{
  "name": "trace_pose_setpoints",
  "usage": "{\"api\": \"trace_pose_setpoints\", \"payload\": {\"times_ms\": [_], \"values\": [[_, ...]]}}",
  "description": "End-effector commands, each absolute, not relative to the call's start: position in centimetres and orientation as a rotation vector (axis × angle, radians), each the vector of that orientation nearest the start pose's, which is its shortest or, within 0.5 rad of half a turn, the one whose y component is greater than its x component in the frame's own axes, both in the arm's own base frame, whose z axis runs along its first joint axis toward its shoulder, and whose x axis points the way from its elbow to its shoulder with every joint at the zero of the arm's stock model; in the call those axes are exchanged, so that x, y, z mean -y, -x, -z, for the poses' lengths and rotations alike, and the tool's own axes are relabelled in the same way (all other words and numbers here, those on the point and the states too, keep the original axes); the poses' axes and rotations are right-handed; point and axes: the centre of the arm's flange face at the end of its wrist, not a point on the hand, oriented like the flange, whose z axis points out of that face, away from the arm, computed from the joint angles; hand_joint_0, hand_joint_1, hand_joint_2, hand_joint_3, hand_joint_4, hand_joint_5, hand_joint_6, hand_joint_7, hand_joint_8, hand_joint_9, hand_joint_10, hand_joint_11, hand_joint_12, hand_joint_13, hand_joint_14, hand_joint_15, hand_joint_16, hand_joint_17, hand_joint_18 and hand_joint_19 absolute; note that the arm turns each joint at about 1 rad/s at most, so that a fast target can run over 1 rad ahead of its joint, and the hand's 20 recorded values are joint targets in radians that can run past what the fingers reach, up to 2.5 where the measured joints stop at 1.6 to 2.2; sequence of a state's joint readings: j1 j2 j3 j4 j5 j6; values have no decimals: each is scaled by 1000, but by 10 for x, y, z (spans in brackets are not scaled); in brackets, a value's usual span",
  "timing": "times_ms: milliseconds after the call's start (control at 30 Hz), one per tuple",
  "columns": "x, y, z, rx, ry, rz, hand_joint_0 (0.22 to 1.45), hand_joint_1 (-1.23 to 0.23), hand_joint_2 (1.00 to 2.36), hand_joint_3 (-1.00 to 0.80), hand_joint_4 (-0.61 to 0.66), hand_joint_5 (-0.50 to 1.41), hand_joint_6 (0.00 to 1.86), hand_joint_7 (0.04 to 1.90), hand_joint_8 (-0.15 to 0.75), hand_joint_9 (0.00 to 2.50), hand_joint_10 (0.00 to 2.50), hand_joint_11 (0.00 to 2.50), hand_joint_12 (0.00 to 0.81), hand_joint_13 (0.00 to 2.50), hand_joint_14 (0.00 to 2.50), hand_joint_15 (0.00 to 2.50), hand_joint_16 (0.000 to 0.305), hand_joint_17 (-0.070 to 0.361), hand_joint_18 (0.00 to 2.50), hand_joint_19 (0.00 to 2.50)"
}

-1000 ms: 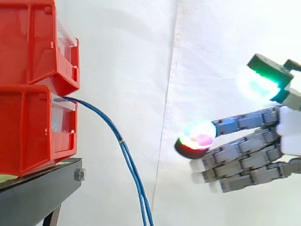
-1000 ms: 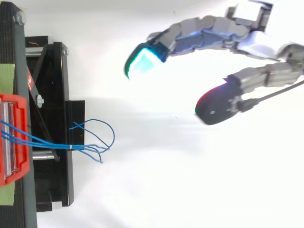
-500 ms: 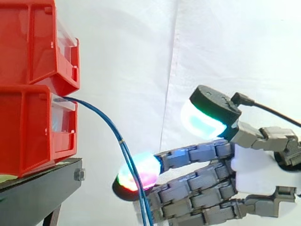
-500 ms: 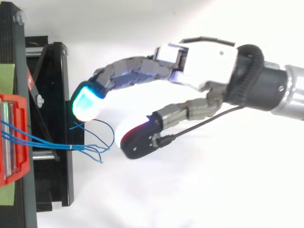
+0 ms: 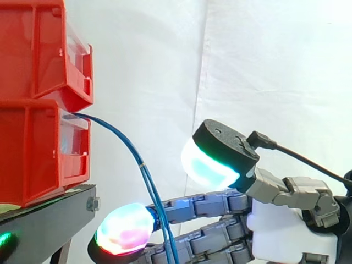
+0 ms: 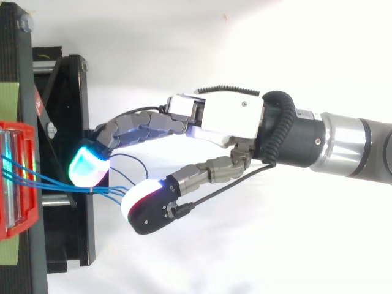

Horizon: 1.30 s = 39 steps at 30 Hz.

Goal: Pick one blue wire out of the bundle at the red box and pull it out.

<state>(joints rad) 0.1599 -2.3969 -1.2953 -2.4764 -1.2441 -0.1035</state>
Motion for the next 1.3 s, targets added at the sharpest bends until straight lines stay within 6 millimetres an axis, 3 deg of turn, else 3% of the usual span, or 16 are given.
{"api": "trace_pose_setpoints", "payload": {"times_ms": [0,600,1167,1267], "values": [[41,-769,-158,-1041,-1151,-1081,497,-610,1000,-500,277,-169,502,724,258,511,0,0,349,285,3,110,60,135,118,155],[19,-777,-162,-991,-1108,-1113,524,-640,1000,-500,316,-137,503,883,255,557,0,0,342,316,4,126,57,128,161,189],[25,-776,-157,-990,-1140,-1112,544,-624,1000,-500,317,-141,503,895,252,597,0,18,336,361,5,146,54,121,236,232],[29,-780,-144,-984,-1149,-1109,547,-619,1000,-500,324,-140,503,908,253,603,0,21,337,370,5,148,53,120,243,235]]}}
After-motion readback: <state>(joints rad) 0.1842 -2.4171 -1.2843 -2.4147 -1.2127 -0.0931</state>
